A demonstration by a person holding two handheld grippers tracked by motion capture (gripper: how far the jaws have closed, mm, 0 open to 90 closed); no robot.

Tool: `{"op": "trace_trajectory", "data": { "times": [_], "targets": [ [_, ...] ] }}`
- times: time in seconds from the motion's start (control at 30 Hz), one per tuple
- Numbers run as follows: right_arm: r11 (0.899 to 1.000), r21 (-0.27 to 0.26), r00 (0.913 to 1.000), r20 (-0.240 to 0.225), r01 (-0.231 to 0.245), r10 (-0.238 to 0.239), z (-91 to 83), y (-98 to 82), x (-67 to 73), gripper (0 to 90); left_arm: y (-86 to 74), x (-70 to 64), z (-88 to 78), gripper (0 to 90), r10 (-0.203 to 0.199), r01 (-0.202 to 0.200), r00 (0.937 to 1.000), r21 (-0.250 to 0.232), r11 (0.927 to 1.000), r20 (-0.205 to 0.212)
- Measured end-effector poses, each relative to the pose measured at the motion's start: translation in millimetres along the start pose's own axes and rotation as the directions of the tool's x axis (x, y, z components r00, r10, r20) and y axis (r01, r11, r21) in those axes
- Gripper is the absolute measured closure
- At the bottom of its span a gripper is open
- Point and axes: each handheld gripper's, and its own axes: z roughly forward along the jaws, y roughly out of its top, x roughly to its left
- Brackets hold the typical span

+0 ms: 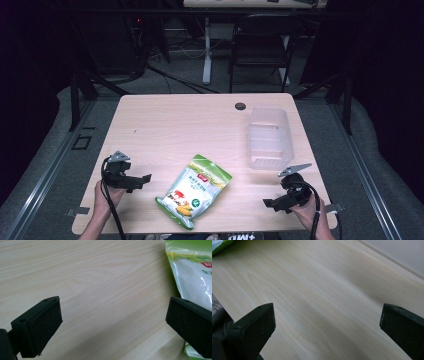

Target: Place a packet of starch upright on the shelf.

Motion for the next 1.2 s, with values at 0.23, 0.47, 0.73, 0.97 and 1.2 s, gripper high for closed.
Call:
{"op": "trace_trajectory", "data": {
  "times": [0.23,0.47,0.73,0.97,1.2],
  "targets": [
    [1.0,0.019,1.0,-0.01,0.003,-0.002,2.5,1.4,0.1,0.0,-1.1,1.7,-0.4,0.4,-0.011,0.011,0.9999,-0.005,0.9999,0.007],
    [1.0,0.023,0.9991,-0.037,0.02,-0.019,4.3,7.2,7.5,0.0,-3.6,1.8,-4.3,0.5,-0.01,0.01,0.9999,-0.004,0.9999,0.009],
    [1.0,0.006,0.9943,-0.106,0.011,-0.01,4.9,16.6,13.3,0.1,-2.8,1.4,-2.6,0.4,-0.015,0.015,0.9999,0.001,0.9999,0.008],
    [0.997,-0.005,0.9743,-0.213,0.075,-0.074,28.7,46.2,38.1,2.2,-1.4,-0.6,-1.9,0.4,-0.01,0.01,0.9999,0.005,0.9999,0.011],
    [0.993,0.04,0.9646,-0.245,0.111,-0.097,58.8,77.2,52.3,3.6,-1.7,-1.2,1.5,0.5,-0.007,0.007,1.0,0.017,0.9998,0.007]
  ]
}}
